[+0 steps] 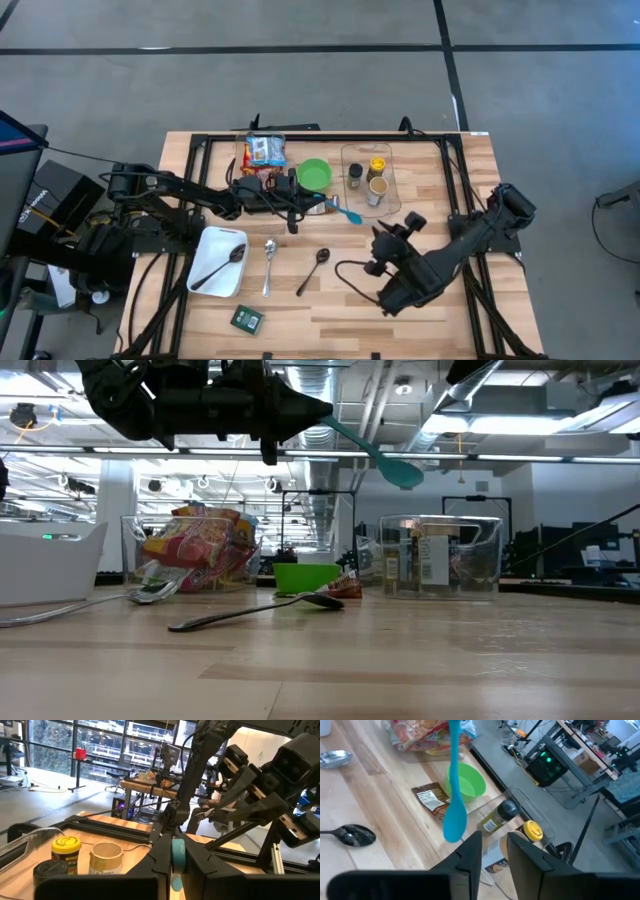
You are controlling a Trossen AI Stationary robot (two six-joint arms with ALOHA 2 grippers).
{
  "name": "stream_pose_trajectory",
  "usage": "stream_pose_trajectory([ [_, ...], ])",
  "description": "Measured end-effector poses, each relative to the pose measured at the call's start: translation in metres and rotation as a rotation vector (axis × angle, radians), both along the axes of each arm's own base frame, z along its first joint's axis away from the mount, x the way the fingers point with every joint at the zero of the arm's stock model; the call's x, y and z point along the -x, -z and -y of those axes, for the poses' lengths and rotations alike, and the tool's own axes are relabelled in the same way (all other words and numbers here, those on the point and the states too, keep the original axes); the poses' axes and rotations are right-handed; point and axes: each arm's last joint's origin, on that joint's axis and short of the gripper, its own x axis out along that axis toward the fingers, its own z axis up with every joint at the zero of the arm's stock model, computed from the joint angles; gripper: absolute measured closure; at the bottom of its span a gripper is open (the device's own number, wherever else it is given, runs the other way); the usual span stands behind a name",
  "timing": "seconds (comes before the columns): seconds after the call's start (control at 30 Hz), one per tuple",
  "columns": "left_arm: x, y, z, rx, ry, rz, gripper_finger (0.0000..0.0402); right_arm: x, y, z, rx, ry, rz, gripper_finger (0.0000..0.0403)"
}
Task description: Pick & Place Food Item
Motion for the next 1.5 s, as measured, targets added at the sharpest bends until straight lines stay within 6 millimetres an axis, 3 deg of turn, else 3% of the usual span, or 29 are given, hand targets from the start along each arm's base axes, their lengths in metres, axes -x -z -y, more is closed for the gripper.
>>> stream_pose_trajectory([
  [0.37, 0.0, 0.001, 0.001, -0.04, 0.019, -0.016, 0.0387, 0.002, 0.002, -0.005, -0.003, -0.015, 0.004, 0.0374],
  [0.53, 0.012, -0.009, 0.002, -0.035, 0.049, -0.11, 0.0394, 0.001, 0.002, -0.003, -0.002, -0.007, 0.004, 0.04],
  [0.7, 0.041, -0.032, 0.005, -0.015, 0.052, -0.2, 0.0387, -0.003, 0.002, 0.003, 0.0, 0.014, -0.001, 0.0395],
  [1.07, 0.13, -0.074, 0.012, 0.177, 0.052, -0.261, 0.039, -0.013, 0.002, 0.019, -0.002, 0.073, 0.0, 0.0401],
  [1.27, 0.157, -0.076, 0.015, 0.31, 0.07, -0.291, 0.0391, -0.02, 0.003, 0.026, -0.005, 0.091, 0.022, 0.04],
  [1.5, 0.164, -0.061, 0.018, 0.478, 0.122, -0.465, 0.0393, -0.031, 0.003, 0.025, 0.034, 0.008, -0.023, 0.0399],
])
